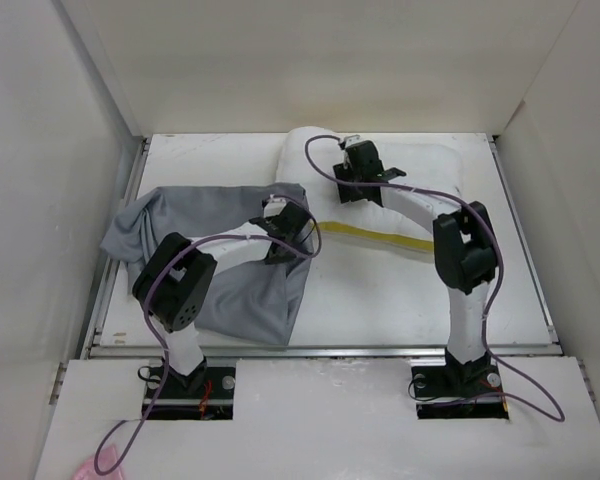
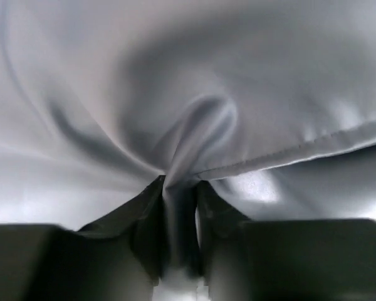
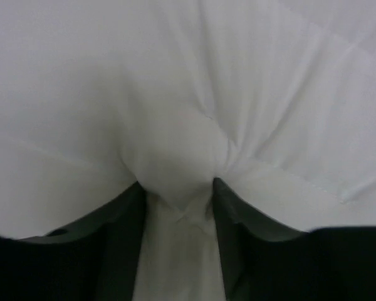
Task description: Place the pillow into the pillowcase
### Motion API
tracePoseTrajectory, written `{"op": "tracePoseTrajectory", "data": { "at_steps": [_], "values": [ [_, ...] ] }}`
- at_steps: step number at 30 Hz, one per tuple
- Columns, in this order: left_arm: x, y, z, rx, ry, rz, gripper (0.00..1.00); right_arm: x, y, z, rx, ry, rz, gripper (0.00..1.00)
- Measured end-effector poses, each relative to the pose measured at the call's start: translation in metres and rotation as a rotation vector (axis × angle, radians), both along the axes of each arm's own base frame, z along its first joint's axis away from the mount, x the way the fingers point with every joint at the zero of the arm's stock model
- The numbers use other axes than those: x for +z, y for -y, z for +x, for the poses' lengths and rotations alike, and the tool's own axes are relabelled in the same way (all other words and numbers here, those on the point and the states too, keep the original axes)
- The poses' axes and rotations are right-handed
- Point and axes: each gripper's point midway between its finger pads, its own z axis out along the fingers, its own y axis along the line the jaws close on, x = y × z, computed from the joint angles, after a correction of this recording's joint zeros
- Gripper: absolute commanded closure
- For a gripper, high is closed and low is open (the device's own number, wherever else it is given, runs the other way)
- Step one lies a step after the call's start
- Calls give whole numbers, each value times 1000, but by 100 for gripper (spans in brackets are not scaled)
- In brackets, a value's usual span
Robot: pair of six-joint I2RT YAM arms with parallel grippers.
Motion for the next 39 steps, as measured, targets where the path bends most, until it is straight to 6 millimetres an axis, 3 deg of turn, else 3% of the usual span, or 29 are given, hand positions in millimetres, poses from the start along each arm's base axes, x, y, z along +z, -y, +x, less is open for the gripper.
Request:
{"op": "tracePoseTrajectory", "data": {
  "at_steps": [1,2,3,5,11,13,14,15,16,18,19,24,26,29,31,33,35,36,39],
  "values": [
    [1,-1,4,9,5,-2,85,0,4,1,-29,-4,12,68],
    [2,-2,8,15,8,-4,93,4,9,2,-57,-5,32,95],
    [3,-4,12,26,10,-6,100,7,16,3,-93,-9,58,100],
    [4,-6,21,41,13,-5,100,8,42,1,-182,-29,114,100],
    [14,-23,50,95,38,28,100,8,167,-36,-537,-81,114,100],
    [21,-31,58,110,53,45,100,10,190,-54,-599,-97,70,98],
    [25,-34,63,115,62,48,100,10,193,-63,-602,-109,58,91],
    [28,-36,67,117,69,50,100,11,192,-69,-591,-117,54,79],
    [31,-38,70,116,74,50,100,12,188,-76,-567,-124,54,48],
    [33,-39,73,106,77,48,100,19,175,-86,-499,-132,56,7],
    [33,-38,74,95,75,42,100,26,167,-89,-459,-120,57,0],
    [39,-28,69,24,67,32,100,76,119,-88,-286,-7,106,0],
    [44,-22,67,-13,72,26,99,95,105,-77,-242,29,135,0],
    [53,-12,62,-69,79,4,87,111,91,-48,-214,78,158,0],
    [59,-6,61,-91,85,-9,85,105,82,-27,-209,82,160,0],
    [63,-2,62,-105,90,-15,85,86,74,-11,-205,55,150,0],
    [65,-3,63,-107,92,-13,90,56,68,-1,-204,4,129,0],
    [65,-3,63,-108,91,-12,100,39,66,0,-203,-27,118,0],
    [65,-5,61,-114,82,-2,100,-2,65,2,-205,-97,88,3]
  ]
}}
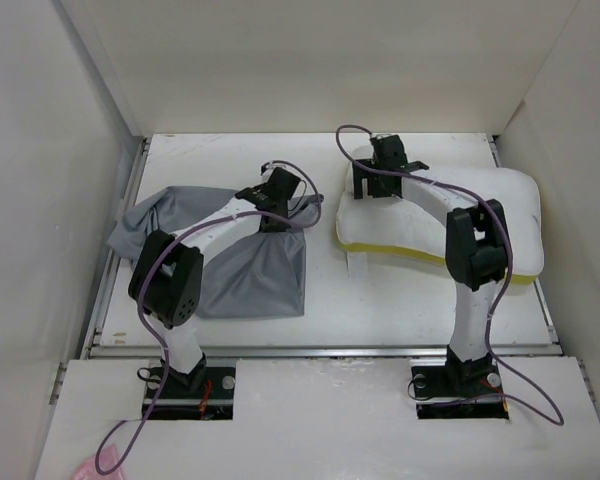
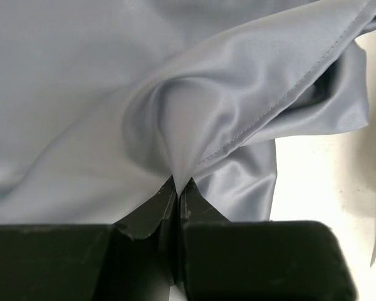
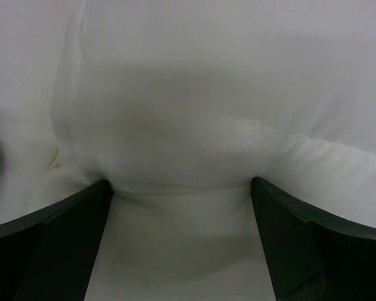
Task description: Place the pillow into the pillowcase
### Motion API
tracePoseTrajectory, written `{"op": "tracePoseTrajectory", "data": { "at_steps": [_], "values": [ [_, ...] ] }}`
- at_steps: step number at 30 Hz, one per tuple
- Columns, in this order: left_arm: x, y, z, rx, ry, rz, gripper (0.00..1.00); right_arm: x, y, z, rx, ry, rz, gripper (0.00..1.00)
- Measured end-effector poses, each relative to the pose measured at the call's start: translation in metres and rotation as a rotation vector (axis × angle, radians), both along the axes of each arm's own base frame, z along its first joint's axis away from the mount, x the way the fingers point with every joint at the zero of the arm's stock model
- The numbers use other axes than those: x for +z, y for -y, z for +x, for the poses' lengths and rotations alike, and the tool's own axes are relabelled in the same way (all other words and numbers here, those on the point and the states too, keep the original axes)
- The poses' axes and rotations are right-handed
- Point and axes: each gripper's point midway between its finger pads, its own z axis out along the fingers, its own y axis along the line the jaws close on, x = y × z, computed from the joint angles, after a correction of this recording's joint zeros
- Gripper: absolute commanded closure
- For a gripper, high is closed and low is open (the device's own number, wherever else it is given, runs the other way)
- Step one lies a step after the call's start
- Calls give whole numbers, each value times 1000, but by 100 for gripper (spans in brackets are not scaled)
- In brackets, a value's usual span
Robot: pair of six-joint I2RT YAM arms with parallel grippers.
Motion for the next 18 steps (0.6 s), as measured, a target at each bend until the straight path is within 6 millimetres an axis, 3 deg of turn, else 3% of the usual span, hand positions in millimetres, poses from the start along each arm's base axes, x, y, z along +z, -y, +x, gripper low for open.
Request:
{"op": "tracePoseTrajectory", "data": {
  "at_steps": [1,2,3,4,7,9,12,15,18],
  "values": [
    [1,0,0,-2,-1,2,100,-4,-1,3,0,-2,0,9],
    [2,0,1,-4,1,3,100,-3,-2,6,-1,4,2,42],
    [5,1,2,-7,5,2,100,-1,-2,8,0,11,2,89],
    [9,2,4,-10,13,0,100,1,-3,10,0,21,4,100],
    [23,7,12,-21,44,-16,100,11,-2,16,-11,72,19,100],
    [29,10,13,-33,54,-28,100,17,-2,8,4,98,27,100],
    [40,12,11,-55,66,-47,100,33,1,-21,47,110,38,100],
    [51,14,9,-72,78,-67,87,56,5,-60,95,118,52,100],
    [57,16,7,-87,84,-80,81,82,5,-92,140,154,74,100]
  ]
}}
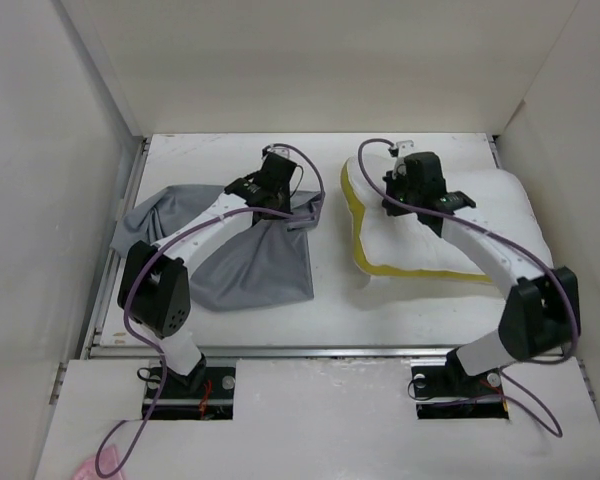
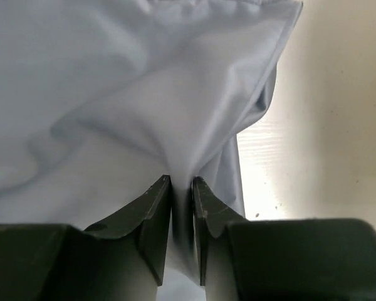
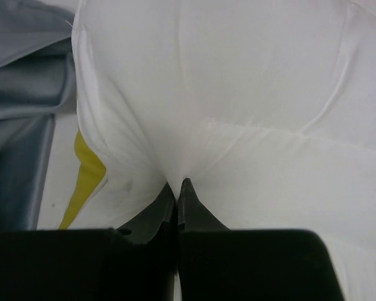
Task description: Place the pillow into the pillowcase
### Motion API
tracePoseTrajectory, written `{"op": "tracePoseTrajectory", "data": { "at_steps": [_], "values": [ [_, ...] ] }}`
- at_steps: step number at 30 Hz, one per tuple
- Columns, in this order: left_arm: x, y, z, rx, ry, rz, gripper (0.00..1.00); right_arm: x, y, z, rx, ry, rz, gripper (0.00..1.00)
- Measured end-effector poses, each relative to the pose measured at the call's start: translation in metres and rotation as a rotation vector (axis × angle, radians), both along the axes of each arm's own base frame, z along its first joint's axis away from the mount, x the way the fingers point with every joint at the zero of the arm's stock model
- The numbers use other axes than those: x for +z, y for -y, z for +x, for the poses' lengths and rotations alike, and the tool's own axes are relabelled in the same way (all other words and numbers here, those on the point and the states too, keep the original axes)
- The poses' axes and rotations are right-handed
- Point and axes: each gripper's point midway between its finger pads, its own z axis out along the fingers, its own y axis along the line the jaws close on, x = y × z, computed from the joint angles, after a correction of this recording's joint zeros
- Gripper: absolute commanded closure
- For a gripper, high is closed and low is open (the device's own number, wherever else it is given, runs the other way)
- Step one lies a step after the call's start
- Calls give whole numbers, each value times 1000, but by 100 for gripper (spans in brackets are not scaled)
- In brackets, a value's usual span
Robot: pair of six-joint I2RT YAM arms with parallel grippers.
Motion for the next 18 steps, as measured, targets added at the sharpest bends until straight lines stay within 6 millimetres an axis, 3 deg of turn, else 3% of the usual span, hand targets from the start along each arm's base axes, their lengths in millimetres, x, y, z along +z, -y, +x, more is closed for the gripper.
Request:
{"op": "tracePoseTrajectory", "data": {
  "at_steps": [3,6,9,10,11,13,18],
  "values": [
    [-2,1,-3,-12,-13,-1,81,18,-3,-30,45,32,19,100],
    [-4,-1,-5,-10,-26,9,100,17,-11,-60,99,15,21,100],
    [-8,-3,-7,-8,-39,24,97,8,-15,-79,137,-17,18,100],
    [-11,-3,-7,-8,-45,27,87,5,-16,-86,150,-30,18,100],
    [-14,-3,-7,-11,-52,33,68,2,-17,-92,160,-41,17,100],
    [-20,-1,-9,-20,-65,47,21,-1,-16,-101,168,-57,14,100],
    [-36,5,-17,-44,-94,127,13,0,-13,-110,165,-62,18,100]
  ]
}}
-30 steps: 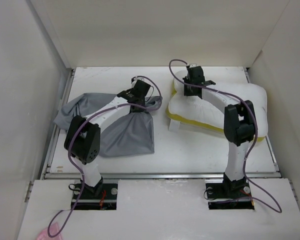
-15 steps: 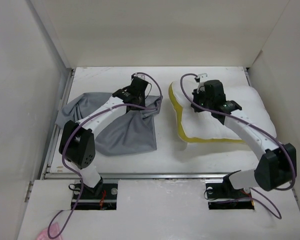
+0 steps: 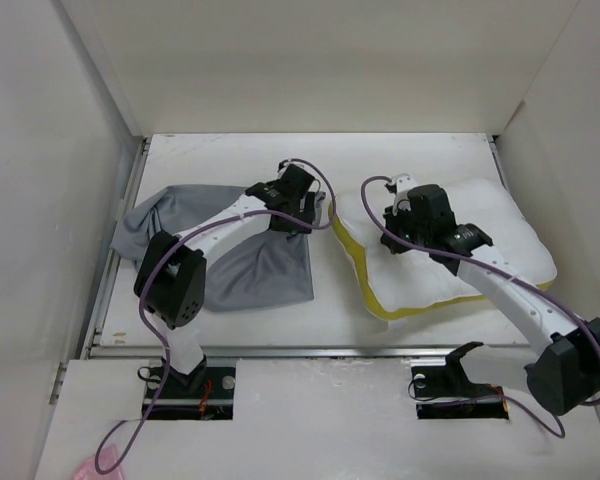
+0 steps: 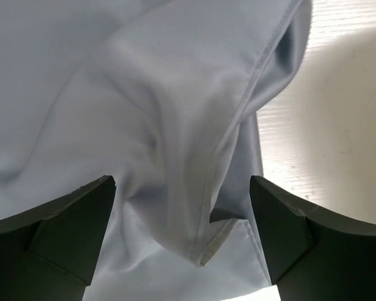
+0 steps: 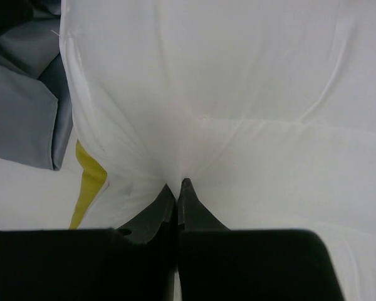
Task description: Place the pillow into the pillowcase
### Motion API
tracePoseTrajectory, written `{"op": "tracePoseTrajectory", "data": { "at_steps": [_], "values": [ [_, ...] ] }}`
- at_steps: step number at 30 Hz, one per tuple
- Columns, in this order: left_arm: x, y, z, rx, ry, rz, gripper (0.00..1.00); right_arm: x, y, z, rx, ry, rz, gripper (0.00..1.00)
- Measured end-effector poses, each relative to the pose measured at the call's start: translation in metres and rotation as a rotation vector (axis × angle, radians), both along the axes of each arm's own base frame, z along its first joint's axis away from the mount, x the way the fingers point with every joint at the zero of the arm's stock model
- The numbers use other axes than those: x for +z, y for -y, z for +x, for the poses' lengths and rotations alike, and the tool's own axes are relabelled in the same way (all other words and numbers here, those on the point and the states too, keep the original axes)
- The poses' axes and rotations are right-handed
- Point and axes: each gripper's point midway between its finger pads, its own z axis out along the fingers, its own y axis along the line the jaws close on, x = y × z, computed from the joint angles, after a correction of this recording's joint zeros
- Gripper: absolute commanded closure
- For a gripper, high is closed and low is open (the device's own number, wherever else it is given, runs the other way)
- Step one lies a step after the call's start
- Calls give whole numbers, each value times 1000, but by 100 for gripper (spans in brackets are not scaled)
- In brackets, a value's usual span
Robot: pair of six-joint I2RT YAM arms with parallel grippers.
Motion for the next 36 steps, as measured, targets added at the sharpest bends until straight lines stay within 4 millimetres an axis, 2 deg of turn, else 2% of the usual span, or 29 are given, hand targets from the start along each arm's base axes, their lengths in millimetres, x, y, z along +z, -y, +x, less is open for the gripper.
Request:
{"op": "tracePoseTrajectory", "data": {
  "at_steps": [2,3,6,7,9,10,12,15,16,20,22,24,25,26,27,28,29,32,36],
  "values": [
    [-7,0,-1,7,-10,47,14,3,1,-1,-3,7,4,100],
    [-11,-2,0,17,-17,72,28,4,1,-1,-4,10,7,100],
    [-23,-14,1,68,-37,142,59,7,1,-3,-6,17,16,100],
    [-28,-18,1,80,-47,165,76,6,1,-6,-1,14,20,100],
    [-34,-24,0,105,-61,198,88,3,-1,-9,12,3,23,100],
    [-35,-27,0,114,-69,213,89,2,-3,-11,21,-1,23,100],
    [-31,-28,2,125,-67,223,89,-2,-9,-17,51,-8,14,100],
    [-15,-22,10,136,-35,201,87,-8,-28,-33,131,-14,-3,100],
    [-10,-19,13,137,-22,188,78,-8,-35,-39,164,-13,-5,100],
    [9,-12,15,127,10,147,67,-6,-53,-51,242,-4,2,100],
    [16,-10,13,122,17,133,67,-7,-54,-51,247,-1,0,100],
    [22,-10,12,123,28,122,78,-8,-56,-49,248,-1,-1,100],
    [25,-10,11,123,32,118,77,-9,-57,-48,248,-1,-2,100],
    [27,-10,11,122,36,116,71,-11,-57,-46,247,-2,-5,100],
    [28,-10,11,121,37,115,59,-13,-57,-45,243,-5,-11,100],
    [27,-9,10,117,34,114,40,-15,-56,-44,239,-8,-17,100],
    [26,-8,9,106,27,113,35,-17,-55,-43,232,-8,-25,100],
    [19,-5,3,84,4,111,23,-17,-50,-39,204,3,-47,100],
    [0,-3,-13,45,-55,110,24,-18,-46,-35,180,12,-65,100]
  ]
}}
